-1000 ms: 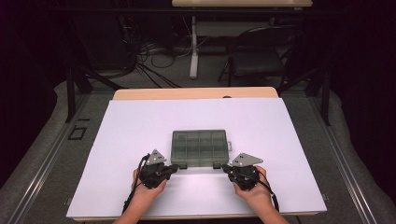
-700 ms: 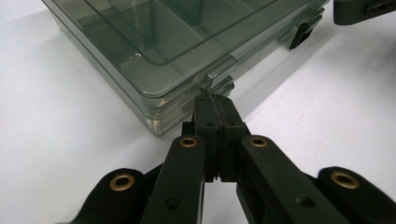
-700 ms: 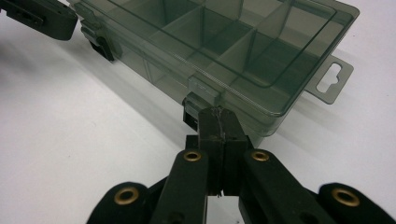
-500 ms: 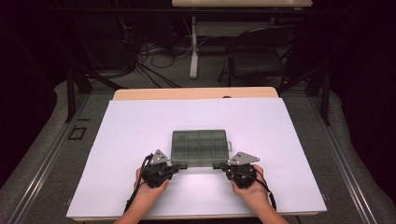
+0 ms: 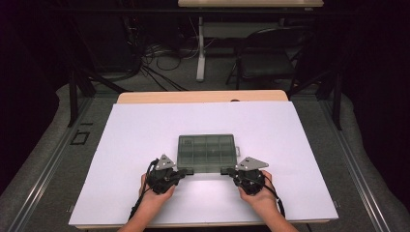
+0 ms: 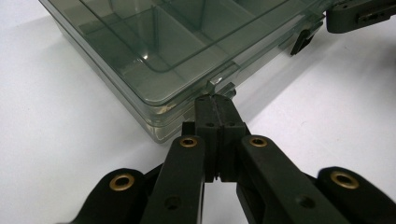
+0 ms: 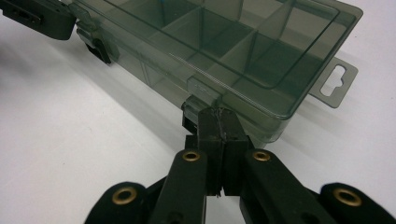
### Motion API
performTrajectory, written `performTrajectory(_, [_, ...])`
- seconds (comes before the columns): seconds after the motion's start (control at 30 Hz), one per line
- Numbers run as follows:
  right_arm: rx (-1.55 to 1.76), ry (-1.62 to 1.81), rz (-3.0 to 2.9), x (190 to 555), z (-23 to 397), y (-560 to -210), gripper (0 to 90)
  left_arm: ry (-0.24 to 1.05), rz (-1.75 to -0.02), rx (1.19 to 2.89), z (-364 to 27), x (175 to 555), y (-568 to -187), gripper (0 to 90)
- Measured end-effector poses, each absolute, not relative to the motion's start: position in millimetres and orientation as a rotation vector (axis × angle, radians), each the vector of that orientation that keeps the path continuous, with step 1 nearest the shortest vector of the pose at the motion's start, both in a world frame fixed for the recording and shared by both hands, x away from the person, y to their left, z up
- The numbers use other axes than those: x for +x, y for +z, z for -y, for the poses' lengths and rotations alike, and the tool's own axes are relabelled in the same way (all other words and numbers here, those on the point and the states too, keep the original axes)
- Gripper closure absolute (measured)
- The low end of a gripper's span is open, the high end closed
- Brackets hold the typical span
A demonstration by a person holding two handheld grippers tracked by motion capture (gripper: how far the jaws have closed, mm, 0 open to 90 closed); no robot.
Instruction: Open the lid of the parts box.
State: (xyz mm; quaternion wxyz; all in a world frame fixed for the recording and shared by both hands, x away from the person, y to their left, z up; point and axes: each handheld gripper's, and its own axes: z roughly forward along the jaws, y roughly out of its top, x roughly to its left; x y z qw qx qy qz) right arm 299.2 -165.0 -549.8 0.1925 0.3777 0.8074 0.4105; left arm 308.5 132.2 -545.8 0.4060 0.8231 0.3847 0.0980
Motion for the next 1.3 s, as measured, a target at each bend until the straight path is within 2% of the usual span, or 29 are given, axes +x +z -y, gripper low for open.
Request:
performTrajectory(0.43, [1.054, 1.210, -2.183, 298, 171, -540, 89.9, 0.325, -0.984, 2.000, -139, 307, -534, 89.9])
performTrajectory(0.83, [1.094, 1.223, -2.138, 303, 181, -530, 89.4, 0.310, -1.025, 1.950, -144, 314, -527, 89.9])
performTrajectory(1.3, [1.094, 1.261, -2.095, 324, 178, -500, 88.4, 0.370, -1.014, 1.923, -142, 335, -496, 89.9])
